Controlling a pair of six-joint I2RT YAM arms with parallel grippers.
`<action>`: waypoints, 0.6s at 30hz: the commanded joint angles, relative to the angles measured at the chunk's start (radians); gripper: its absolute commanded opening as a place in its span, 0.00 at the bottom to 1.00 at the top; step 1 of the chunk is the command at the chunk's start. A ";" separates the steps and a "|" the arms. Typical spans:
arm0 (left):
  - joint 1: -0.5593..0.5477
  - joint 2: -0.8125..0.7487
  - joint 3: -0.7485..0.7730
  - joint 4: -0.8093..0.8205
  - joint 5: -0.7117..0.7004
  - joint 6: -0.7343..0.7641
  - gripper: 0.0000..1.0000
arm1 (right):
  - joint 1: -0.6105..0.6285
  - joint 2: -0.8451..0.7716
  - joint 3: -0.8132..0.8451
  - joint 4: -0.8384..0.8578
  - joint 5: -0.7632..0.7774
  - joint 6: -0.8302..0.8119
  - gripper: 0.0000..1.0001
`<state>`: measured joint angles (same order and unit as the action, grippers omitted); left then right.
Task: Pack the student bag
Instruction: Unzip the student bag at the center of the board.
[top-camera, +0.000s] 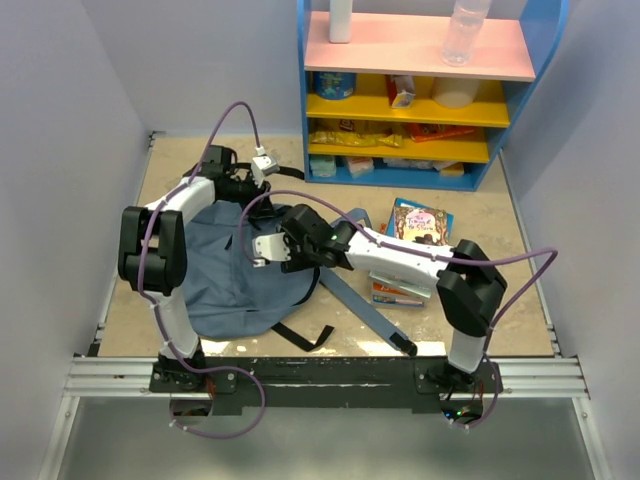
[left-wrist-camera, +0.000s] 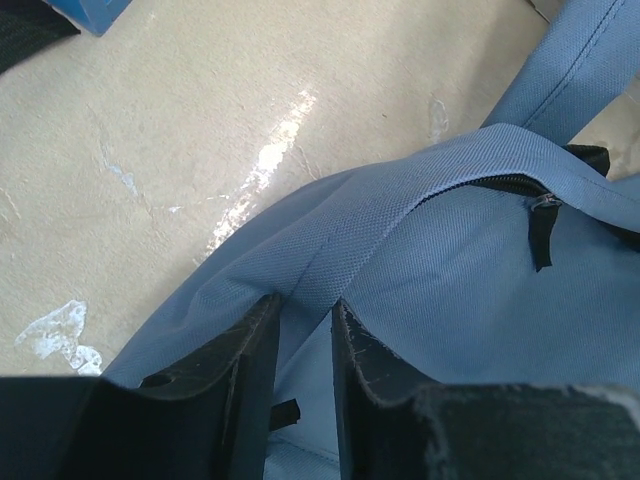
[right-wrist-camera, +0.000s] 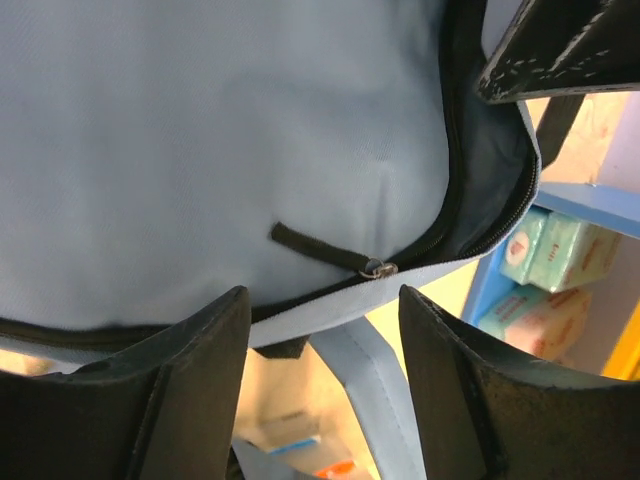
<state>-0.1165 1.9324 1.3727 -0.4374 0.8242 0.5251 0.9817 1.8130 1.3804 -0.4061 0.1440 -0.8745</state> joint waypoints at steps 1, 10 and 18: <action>-0.008 -0.004 0.034 -0.017 0.059 0.029 0.33 | 0.021 0.042 0.014 -0.060 0.087 -0.108 0.62; -0.008 -0.003 0.035 -0.027 0.067 0.042 0.33 | 0.026 0.130 0.037 0.003 0.126 -0.187 0.59; -0.008 -0.007 0.029 -0.040 0.069 0.053 0.32 | 0.011 0.163 0.077 0.044 0.101 -0.205 0.52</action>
<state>-0.1165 1.9324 1.3727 -0.4606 0.8383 0.5476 1.0073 1.9686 1.3956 -0.3992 0.2504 -1.0561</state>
